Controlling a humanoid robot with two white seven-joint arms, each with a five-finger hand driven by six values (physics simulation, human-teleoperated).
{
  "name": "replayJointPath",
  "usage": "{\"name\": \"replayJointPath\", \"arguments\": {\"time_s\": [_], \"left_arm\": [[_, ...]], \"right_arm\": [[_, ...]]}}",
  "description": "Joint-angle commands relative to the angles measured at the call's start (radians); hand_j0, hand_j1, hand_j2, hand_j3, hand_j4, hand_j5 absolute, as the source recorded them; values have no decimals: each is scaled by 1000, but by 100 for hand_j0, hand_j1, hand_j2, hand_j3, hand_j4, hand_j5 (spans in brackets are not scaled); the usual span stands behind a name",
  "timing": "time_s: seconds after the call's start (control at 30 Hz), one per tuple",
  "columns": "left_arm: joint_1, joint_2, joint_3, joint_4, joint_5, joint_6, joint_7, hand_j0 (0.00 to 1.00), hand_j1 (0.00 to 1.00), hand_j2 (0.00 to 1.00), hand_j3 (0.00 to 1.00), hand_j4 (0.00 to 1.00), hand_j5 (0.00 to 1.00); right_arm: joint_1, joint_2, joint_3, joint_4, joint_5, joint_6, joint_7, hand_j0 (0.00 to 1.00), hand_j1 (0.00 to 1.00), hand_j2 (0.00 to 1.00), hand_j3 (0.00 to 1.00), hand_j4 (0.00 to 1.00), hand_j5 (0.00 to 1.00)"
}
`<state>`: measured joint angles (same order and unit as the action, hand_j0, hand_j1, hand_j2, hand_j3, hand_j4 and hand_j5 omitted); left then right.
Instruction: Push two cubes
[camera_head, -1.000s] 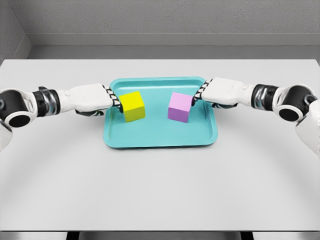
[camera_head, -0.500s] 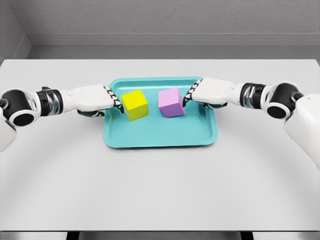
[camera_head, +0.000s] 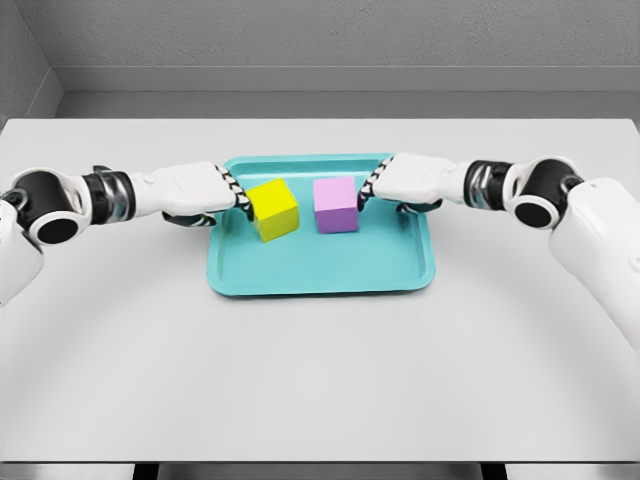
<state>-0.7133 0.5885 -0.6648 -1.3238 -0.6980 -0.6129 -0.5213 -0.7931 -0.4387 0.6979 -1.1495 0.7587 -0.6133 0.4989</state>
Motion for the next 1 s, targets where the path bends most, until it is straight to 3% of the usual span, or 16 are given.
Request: {"name": "replayJointPath", "arguments": {"time_s": [0.0,0.37,0.97], "left_arm": [[0,-12,1,0,-6,2,0,68,68,68,68,68,68],[-9,-42,2,3,-20,2,-19,68,68,68,68,68,68],[-25,11,18,57,-12,2,-17,69,69,69,69,69,69]], "right_arm": [[-5,14,3,10,-2,2,0,69,69,69,69,69,69],[-37,38,15,65,5,2,0,70,70,70,70,70,70],[-61,38,15,114,10,2,-2,70,70,70,70,70,70]]}}
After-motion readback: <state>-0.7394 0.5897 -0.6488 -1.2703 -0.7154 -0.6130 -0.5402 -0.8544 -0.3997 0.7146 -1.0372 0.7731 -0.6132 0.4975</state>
